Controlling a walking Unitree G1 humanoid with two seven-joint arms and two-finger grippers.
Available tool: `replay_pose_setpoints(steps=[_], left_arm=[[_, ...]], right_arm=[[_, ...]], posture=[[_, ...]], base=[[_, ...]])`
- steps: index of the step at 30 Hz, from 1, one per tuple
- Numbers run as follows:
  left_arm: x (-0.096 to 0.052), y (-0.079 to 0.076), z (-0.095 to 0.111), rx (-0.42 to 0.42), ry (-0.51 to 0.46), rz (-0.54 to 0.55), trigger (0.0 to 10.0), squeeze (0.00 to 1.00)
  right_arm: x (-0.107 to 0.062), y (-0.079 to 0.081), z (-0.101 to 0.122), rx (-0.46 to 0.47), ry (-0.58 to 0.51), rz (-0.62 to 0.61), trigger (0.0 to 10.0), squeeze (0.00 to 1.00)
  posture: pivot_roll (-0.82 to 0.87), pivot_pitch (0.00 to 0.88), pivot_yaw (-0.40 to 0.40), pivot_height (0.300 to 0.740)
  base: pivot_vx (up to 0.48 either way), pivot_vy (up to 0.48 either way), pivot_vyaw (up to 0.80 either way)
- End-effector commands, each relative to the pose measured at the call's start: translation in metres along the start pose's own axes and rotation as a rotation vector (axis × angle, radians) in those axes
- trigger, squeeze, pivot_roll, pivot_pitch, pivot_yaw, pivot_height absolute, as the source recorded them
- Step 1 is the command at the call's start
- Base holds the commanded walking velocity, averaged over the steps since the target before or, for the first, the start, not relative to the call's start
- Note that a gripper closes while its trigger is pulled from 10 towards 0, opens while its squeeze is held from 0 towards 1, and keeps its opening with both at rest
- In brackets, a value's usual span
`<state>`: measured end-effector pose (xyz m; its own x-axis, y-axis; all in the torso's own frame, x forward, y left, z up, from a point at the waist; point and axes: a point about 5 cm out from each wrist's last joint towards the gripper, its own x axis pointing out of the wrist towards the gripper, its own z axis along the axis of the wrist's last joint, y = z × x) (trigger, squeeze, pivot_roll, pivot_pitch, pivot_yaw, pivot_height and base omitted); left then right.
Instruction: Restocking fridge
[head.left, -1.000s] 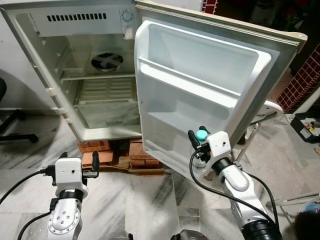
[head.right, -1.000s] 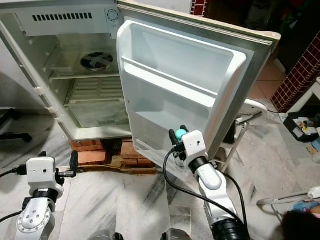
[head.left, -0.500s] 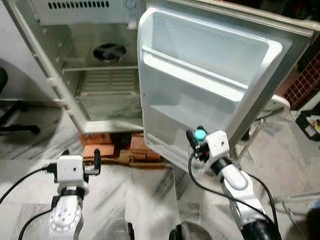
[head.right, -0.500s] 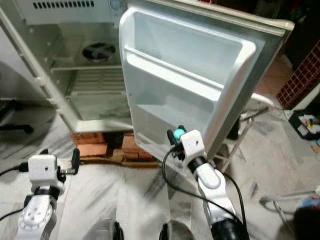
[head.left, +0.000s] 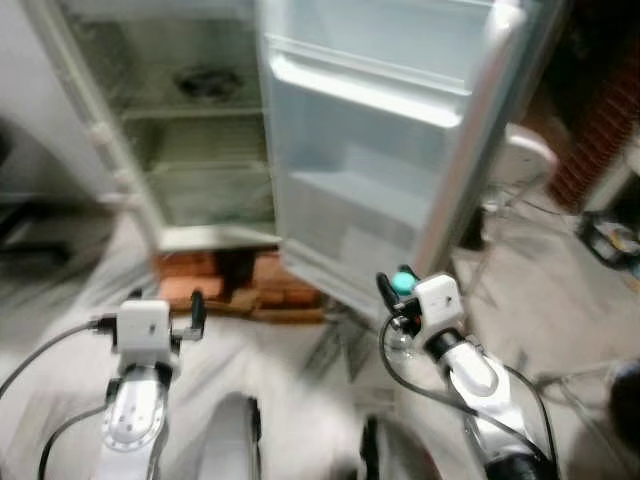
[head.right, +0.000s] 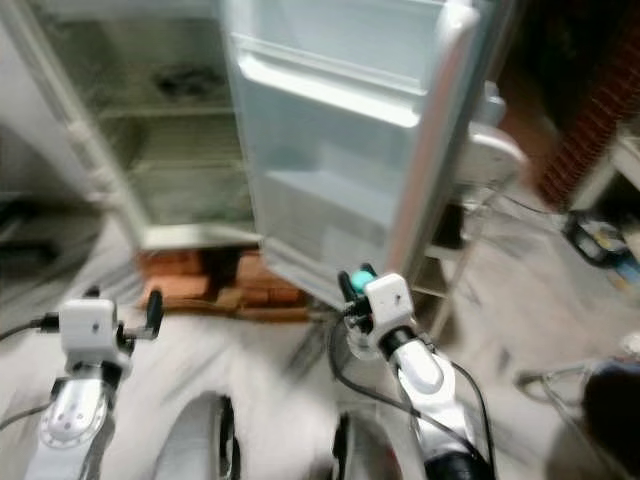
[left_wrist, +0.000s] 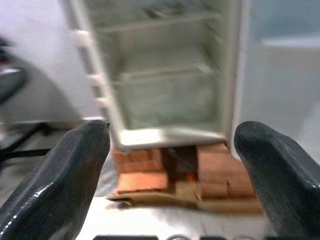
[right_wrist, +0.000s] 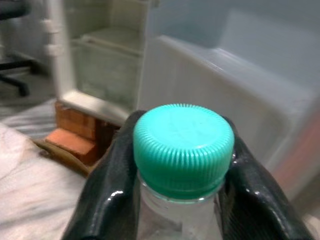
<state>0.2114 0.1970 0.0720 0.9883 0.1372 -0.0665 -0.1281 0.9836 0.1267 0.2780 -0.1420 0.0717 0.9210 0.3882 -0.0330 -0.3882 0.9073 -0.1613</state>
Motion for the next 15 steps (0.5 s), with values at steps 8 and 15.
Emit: replay_pose_setpoints(steps=[8,15], left_arm=[[0.0017,0.0014,-0.0052,0.002,0.040,-0.005,10.0,0.00],[0.0025,0.0012,-0.0050,0.000,0.036,-0.011,10.0,0.00]], right_arm=[[0.0051,0.0036,0.0062,0.006,-0.035,0.008,10.0,0.00],[0.0060,0.0032,0.0069,0.004,-0.040,0.006,10.0,0.00]], posture=[[0.00,0.102,0.003,0.645],[0.00,0.102,0.003,0.645]], base=[[0.000,0.000,0.00],[0.000,0.000,0.00]])
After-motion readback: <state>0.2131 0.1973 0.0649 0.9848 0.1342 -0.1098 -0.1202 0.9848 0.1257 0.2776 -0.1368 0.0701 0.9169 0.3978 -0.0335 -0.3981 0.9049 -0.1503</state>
